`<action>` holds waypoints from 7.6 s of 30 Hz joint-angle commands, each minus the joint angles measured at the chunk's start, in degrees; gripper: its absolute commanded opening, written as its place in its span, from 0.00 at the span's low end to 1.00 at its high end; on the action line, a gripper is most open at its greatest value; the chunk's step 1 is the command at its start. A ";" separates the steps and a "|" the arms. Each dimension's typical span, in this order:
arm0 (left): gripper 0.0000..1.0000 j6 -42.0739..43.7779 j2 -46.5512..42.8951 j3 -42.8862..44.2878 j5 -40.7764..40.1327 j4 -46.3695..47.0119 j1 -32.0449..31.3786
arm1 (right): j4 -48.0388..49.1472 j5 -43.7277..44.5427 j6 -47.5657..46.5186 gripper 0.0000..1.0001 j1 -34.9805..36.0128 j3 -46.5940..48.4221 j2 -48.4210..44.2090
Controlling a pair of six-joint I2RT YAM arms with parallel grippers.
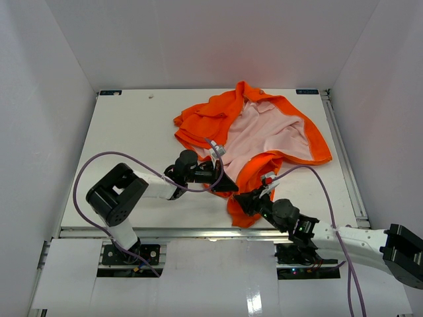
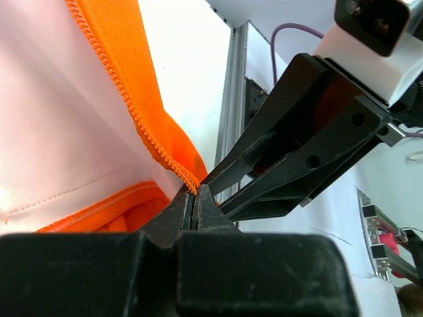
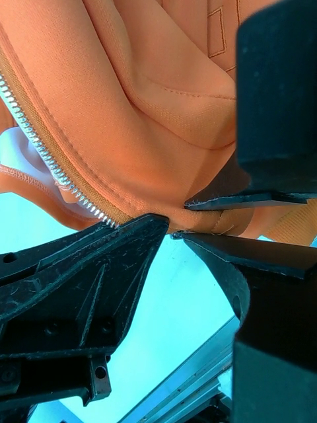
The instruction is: Zip up the jacket
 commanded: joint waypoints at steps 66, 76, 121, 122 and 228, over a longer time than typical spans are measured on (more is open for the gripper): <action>0.66 14.85 -7.20 29.20 -42.67 -51.18 13.76 | 3.31 5.53 -3.99 0.08 0.25 -6.26 -7.50; 0.63 25.30 8.12 40.87 -30.89 -53.10 14.60 | 2.58 7.07 -3.74 0.08 0.25 -7.99 -10.98; 0.68 -3.91 1.05 21.31 -47.82 -47.96 17.70 | -0.06 6.68 -3.11 0.08 0.26 -9.09 -16.71; 0.68 -4.15 1.81 21.77 -47.76 -48.18 17.81 | -0.06 6.74 -3.11 0.08 0.32 -9.03 -16.71; 0.49 42.99 5.58 34.49 -27.52 -90.08 17.06 | -3.41 6.75 -2.23 0.08 0.25 -8.93 -21.48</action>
